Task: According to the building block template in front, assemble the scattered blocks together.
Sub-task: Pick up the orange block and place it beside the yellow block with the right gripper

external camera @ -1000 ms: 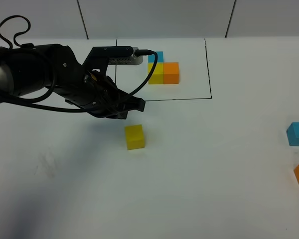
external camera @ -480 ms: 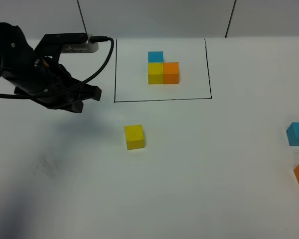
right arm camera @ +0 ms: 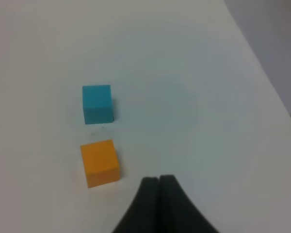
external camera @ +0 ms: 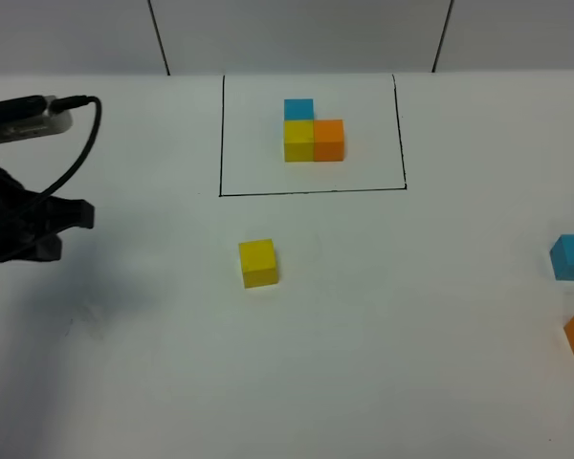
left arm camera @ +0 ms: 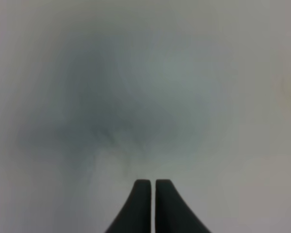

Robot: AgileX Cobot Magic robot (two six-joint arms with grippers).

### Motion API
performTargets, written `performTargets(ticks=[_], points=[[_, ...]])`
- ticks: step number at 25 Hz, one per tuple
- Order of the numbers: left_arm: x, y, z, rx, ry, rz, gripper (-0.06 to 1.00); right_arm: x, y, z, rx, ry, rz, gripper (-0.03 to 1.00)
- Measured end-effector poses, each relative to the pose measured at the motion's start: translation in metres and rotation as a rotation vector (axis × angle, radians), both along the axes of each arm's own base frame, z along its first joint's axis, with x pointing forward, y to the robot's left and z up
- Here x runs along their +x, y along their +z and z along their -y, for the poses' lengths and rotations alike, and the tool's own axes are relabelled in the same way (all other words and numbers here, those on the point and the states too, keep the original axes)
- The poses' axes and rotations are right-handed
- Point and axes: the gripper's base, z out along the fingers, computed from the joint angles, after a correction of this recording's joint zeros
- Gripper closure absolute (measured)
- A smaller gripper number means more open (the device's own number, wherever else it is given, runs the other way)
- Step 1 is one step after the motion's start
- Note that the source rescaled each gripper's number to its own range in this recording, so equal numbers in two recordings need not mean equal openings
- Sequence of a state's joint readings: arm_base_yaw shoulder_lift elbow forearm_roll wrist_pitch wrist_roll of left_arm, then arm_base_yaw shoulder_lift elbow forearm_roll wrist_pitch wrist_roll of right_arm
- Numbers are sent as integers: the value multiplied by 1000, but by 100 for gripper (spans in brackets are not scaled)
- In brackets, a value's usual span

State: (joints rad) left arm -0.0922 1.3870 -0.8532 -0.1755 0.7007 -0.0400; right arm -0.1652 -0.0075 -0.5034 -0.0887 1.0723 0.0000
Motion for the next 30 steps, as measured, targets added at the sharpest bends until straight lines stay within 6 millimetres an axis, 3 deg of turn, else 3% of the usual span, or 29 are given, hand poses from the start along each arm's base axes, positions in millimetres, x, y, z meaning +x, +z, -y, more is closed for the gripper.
performTargets(ticks=[6,14,22,30], points=[[-56,8,-26,-5,110,40,94,0,0,0,0,0,0,97],[-125,24,-39,30,175,32,94,0,0,0,0,0,0,97],[-170,20,-43,75,244,86,94,0,0,0,0,0,0,97],[-196,29,-39,96,255,254,94,0,0,0,0,0,0,97]])
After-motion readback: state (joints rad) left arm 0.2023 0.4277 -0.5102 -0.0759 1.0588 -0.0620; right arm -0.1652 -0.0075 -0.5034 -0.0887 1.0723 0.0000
